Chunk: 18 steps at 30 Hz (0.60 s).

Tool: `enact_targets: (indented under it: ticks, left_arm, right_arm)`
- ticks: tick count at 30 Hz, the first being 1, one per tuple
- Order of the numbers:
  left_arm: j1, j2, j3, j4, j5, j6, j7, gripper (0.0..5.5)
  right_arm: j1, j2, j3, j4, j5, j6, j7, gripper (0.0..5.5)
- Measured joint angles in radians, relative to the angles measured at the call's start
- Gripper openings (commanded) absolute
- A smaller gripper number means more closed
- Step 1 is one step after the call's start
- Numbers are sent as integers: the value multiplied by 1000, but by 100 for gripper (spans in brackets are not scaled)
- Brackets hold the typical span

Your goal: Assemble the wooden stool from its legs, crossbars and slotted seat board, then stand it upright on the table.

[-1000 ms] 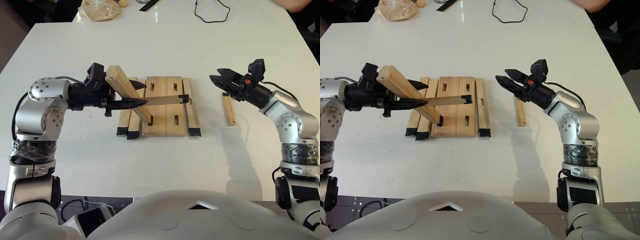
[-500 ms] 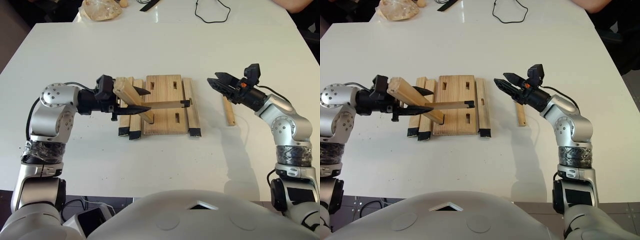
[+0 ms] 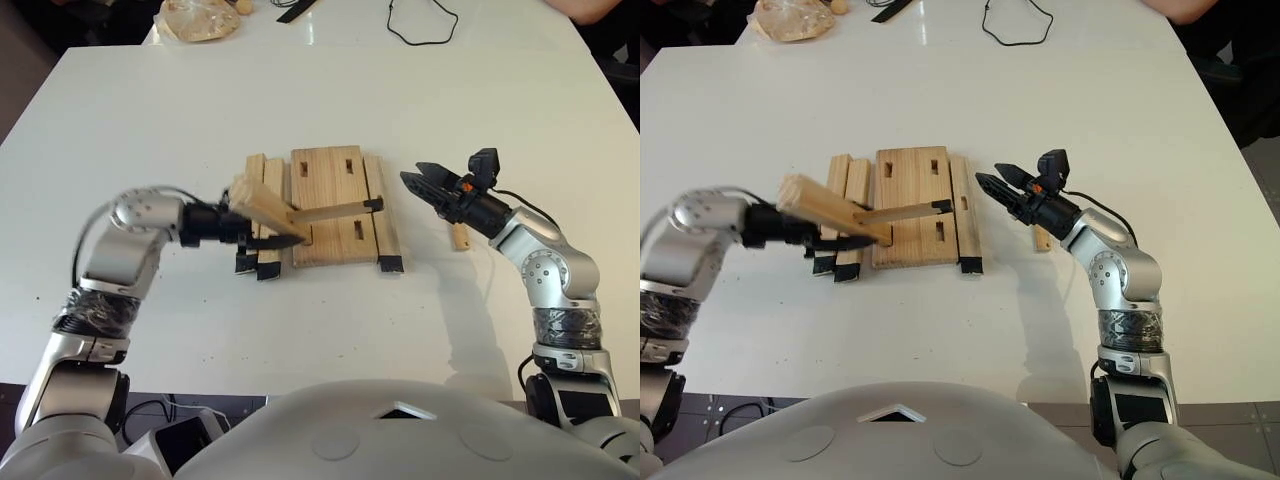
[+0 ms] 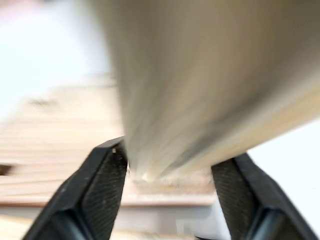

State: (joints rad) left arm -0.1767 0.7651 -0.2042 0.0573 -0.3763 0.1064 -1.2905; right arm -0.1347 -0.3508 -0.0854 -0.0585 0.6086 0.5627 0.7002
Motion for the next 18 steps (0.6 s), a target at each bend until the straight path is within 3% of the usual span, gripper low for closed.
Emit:
enact_targets:
  ticks: [7, 11, 14, 18]
  left_arm:
    - [144, 99, 110, -118, 81, 8, 97, 331]
    - [216, 82, 197, -157, 82, 64, 231, 331]
    - [213, 16, 259, -168, 100, 140, 415, 331]
    - [195, -185, 344, -208, 92, 299, 747, 331]
  right_arm:
    - [47, 1, -1, -11, 0, -11, 1, 295]
    - [76, 3, -5, -20, 0, -17, -8, 295]
    - [76, 5, -13, -20, 0, -20, -13, 295]
    - [78, 5, -34, -20, 1, -20, -18, 295]
